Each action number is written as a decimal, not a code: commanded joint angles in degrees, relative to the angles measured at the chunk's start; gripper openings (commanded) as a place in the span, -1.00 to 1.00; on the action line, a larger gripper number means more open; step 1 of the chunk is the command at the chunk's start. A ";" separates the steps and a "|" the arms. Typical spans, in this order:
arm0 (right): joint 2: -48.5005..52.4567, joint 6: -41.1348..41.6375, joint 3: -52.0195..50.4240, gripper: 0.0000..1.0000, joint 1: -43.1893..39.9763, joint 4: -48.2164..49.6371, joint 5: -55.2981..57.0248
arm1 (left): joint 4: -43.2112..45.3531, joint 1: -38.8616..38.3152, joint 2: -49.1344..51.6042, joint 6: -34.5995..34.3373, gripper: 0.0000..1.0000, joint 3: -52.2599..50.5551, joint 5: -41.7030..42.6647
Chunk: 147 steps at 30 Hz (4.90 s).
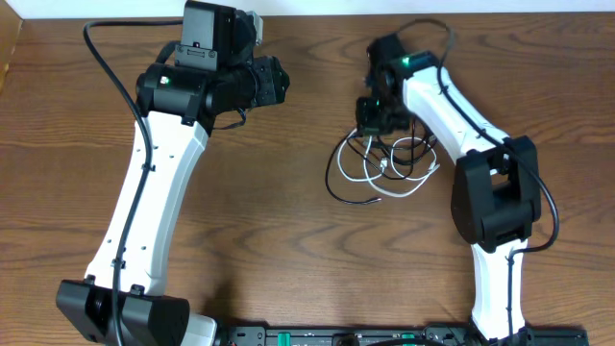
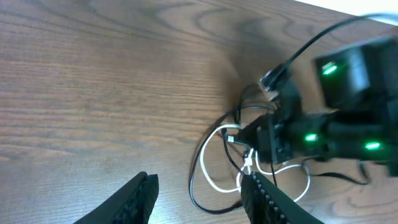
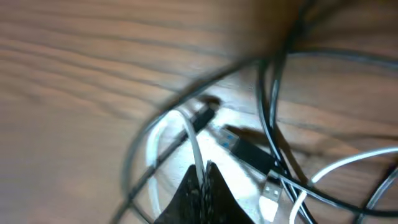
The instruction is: Untangle cables
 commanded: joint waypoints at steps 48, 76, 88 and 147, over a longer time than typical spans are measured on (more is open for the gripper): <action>-30.16 13.35 35.04 -0.98 -25.22 24.65 -15.69 | 3.91 -6.67 4.37 1.90 0.08 -0.44 0.85; -26.03 9.57 35.04 -0.98 -48.17 12.48 -4.15 | 12.48 -12.98 17.66 8.79 0.11 -0.44 14.29; -15.28 2.73 35.04 -0.98 -41.55 3.23 -15.93 | 12.41 -13.73 18.53 8.79 0.11 -0.44 14.29; -12.90 0.66 35.04 -0.98 -32.26 -10.51 -6.45 | 50.18 -37.27 43.15 -20.74 -0.22 -0.44 -16.00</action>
